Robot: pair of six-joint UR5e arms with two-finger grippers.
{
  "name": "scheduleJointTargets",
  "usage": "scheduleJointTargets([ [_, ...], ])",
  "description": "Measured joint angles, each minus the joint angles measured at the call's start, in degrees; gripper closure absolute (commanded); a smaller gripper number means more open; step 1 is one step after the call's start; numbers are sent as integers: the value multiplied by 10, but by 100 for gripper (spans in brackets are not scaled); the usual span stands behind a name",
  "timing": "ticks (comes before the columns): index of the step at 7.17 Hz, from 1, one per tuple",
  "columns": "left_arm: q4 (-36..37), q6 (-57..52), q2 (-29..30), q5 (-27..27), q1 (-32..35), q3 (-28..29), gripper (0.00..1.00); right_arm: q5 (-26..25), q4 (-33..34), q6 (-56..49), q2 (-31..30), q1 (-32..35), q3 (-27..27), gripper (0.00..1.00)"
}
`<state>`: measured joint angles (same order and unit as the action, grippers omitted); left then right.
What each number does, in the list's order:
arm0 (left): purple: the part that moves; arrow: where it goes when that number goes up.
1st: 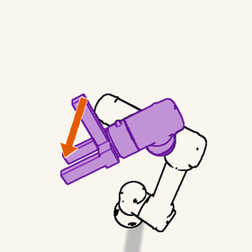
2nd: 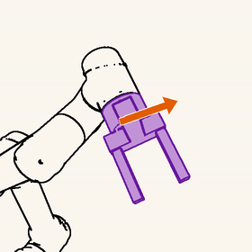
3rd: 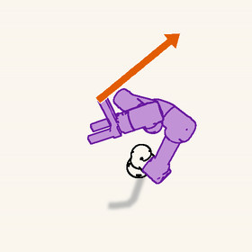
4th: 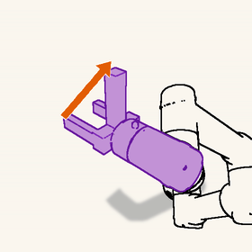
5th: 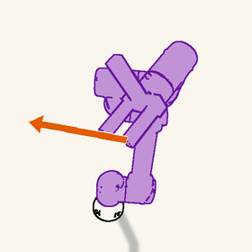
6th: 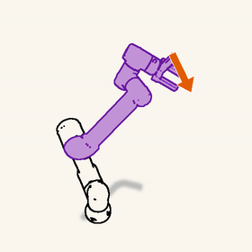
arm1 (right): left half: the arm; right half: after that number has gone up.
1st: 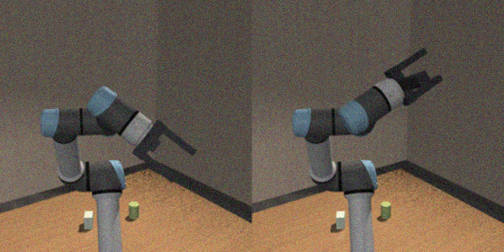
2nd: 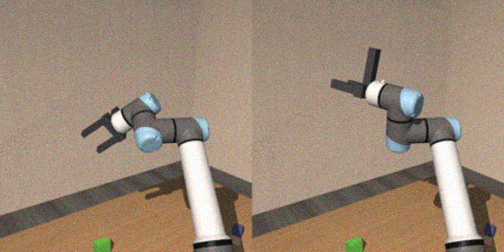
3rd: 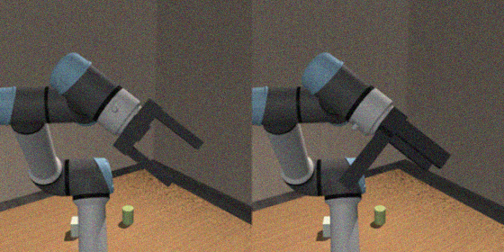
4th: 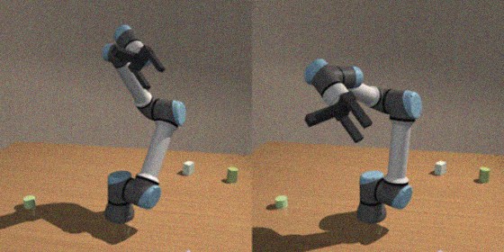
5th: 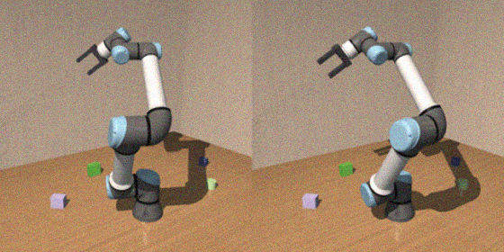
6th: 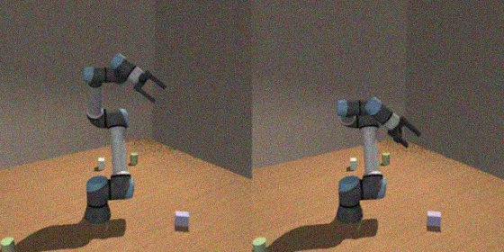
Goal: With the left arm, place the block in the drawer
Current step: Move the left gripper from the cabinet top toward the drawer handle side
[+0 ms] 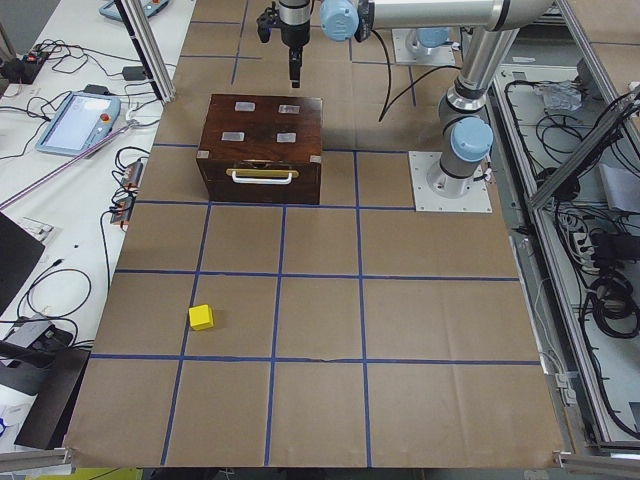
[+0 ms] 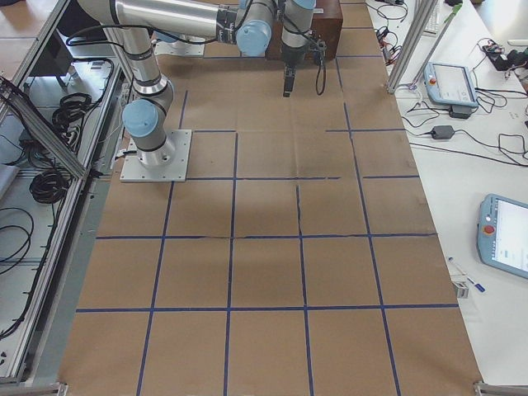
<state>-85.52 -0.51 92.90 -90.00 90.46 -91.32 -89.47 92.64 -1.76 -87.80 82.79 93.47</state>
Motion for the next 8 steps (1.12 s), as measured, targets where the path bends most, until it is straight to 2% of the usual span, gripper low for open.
scheduleJointTargets([
  [8, 0, -1, 1, -1, -8, 4, 1, 0, -1, 0, 0, 0, 0, 0],
])
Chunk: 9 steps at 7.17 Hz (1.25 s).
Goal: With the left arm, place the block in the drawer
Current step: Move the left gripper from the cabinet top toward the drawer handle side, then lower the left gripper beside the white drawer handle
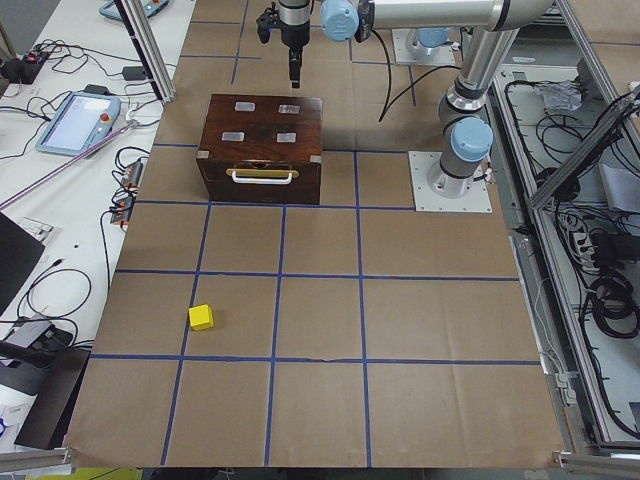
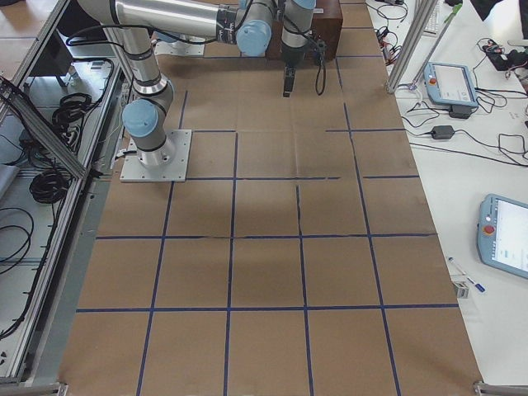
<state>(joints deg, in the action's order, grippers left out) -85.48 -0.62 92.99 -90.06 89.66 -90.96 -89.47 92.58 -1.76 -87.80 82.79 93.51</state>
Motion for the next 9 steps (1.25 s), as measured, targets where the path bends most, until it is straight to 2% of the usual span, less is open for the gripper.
scheduleJointTargets([
  [2, 0, -18, 2, 4, -32, 11, 1, 0, 0, 0, 0, 0, 0, 0],
  [6, 0, -153, 5, 18, -173, 19, 1, 0, 1, 0, 0, 0, 0, 0],
  [9, 0, -277, 26, 77, -285, 24, 1, 0, 0, 0, 0, 0, 0, 0],
])
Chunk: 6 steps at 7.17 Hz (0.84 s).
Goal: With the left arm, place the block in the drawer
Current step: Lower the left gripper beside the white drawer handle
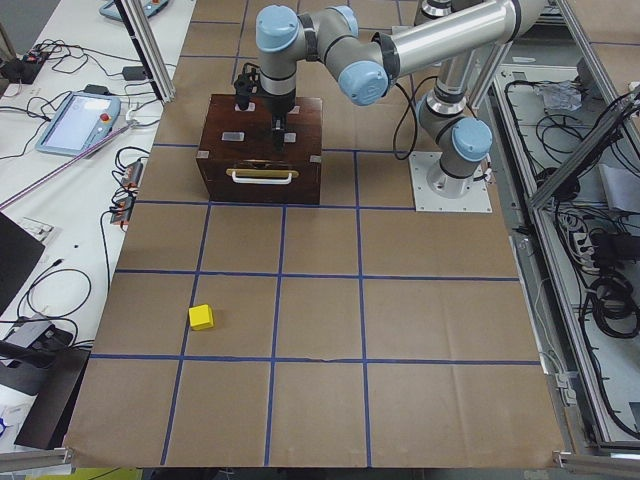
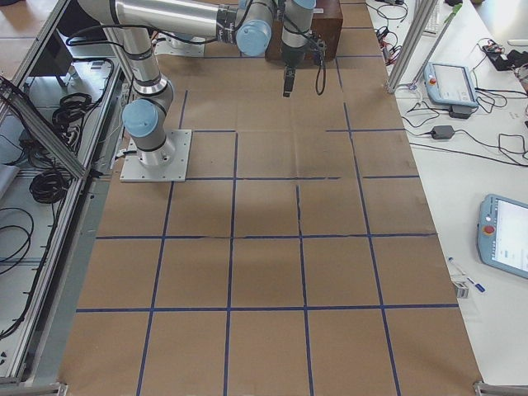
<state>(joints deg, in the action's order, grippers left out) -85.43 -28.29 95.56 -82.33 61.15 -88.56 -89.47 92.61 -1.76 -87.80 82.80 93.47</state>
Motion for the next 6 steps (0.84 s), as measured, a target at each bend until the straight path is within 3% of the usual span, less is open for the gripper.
scheduleJointTargets([
  [2, -1, -51, 33, 54, -53, 24, 1, 0, 0, 0, 0, 0, 0, 0],
  [6, -8, -88, 81, 128, -99, 45, 1, 0, 0, 0, 0, 0, 0, 0],
])
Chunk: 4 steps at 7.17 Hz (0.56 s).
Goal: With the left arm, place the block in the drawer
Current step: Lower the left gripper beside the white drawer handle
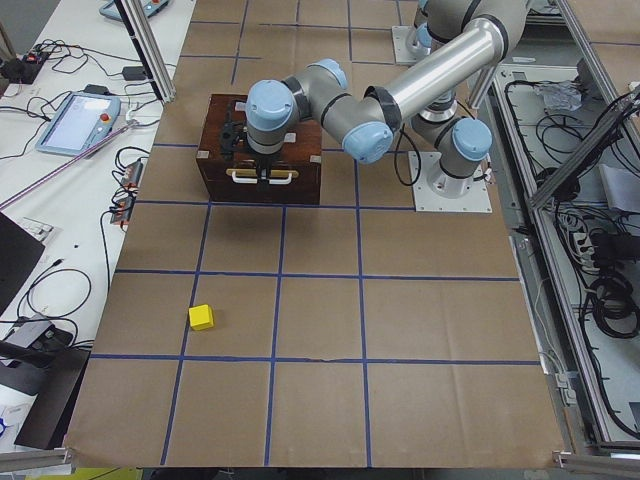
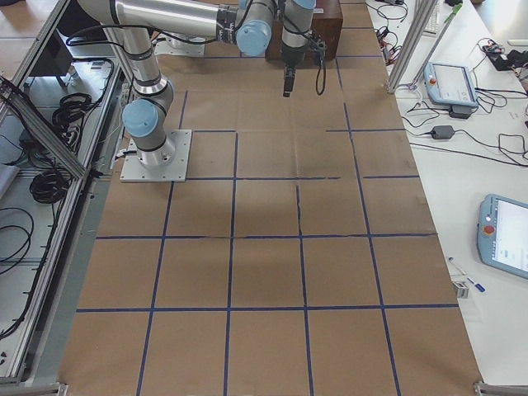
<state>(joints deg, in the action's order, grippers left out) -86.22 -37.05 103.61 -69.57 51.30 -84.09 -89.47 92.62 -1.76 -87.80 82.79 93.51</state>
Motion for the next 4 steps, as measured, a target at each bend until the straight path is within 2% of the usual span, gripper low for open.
scheduleJointTargets([
  [4, 3, -6, 29, 31, 3, -8, 1, 0, 0, 0, 0, 0, 0, 0],
])
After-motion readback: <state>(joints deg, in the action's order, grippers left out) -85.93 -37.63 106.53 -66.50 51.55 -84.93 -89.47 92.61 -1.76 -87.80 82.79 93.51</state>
